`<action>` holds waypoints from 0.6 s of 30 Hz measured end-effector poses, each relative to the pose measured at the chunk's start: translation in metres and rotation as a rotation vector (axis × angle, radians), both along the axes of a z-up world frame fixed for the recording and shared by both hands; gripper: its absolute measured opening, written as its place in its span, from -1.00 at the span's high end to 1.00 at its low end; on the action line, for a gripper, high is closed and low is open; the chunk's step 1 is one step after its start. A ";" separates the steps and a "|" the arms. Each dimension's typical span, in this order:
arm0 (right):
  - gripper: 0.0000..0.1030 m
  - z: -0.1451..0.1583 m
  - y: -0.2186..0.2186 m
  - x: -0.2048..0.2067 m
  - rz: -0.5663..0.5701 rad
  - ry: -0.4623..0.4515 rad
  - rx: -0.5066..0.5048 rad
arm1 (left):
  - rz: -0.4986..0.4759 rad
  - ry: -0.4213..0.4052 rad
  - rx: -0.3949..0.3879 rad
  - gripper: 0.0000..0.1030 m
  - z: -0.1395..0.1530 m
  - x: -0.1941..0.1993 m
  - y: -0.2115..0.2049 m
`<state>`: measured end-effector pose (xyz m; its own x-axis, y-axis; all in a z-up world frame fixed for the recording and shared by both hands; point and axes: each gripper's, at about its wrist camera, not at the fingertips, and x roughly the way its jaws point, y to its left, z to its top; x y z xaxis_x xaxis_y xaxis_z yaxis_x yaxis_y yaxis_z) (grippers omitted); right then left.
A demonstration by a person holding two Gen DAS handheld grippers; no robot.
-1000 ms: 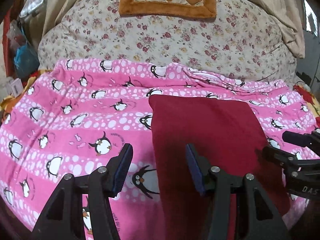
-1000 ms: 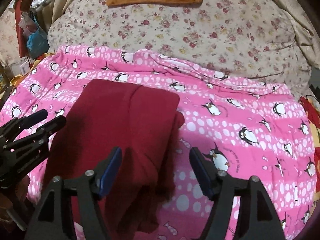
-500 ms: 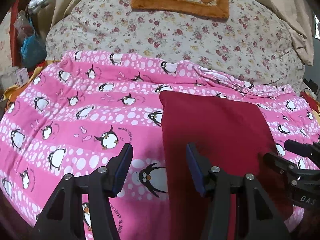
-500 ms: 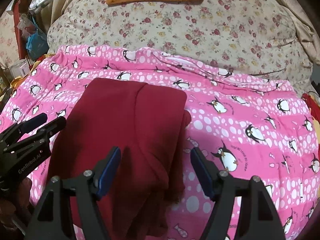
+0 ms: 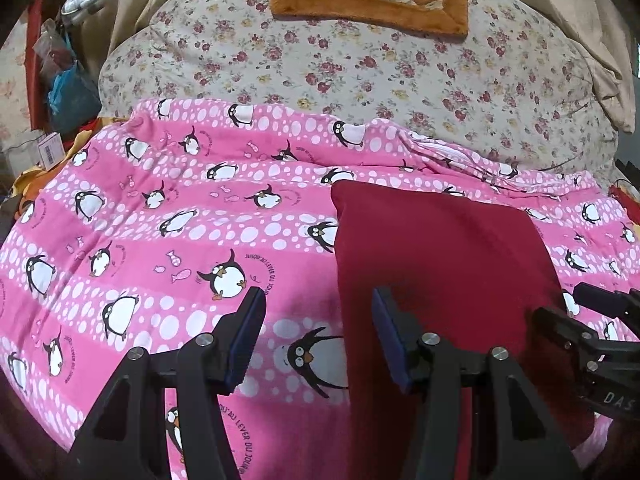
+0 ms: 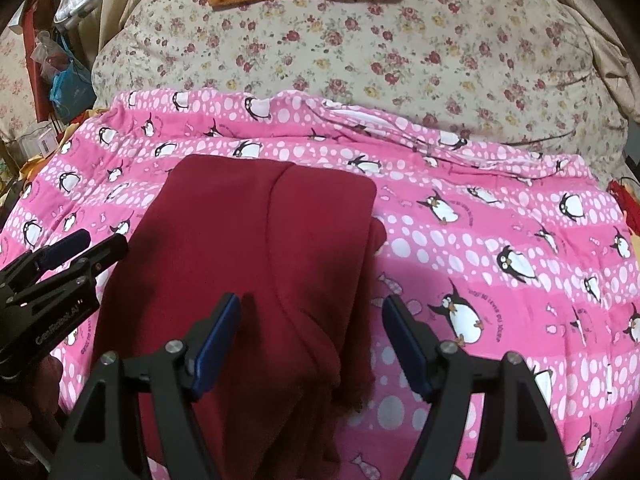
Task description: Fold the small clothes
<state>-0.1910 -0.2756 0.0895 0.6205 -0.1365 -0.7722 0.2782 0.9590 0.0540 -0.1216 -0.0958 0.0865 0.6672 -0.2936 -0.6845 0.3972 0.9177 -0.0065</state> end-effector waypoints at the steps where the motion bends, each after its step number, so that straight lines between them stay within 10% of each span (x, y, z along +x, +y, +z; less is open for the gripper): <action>1: -0.49 0.000 0.000 0.000 -0.003 -0.002 0.000 | 0.001 -0.001 0.001 0.36 0.000 0.000 0.000; 18: -0.49 -0.006 0.000 0.006 -0.024 0.013 0.000 | 0.002 -0.024 0.023 0.36 -0.001 -0.002 -0.003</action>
<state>-0.1847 -0.2757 0.0833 0.6073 -0.1512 -0.7799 0.3018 0.9520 0.0504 -0.1237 -0.0988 0.0858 0.6845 -0.2762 -0.6747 0.3948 0.9185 0.0245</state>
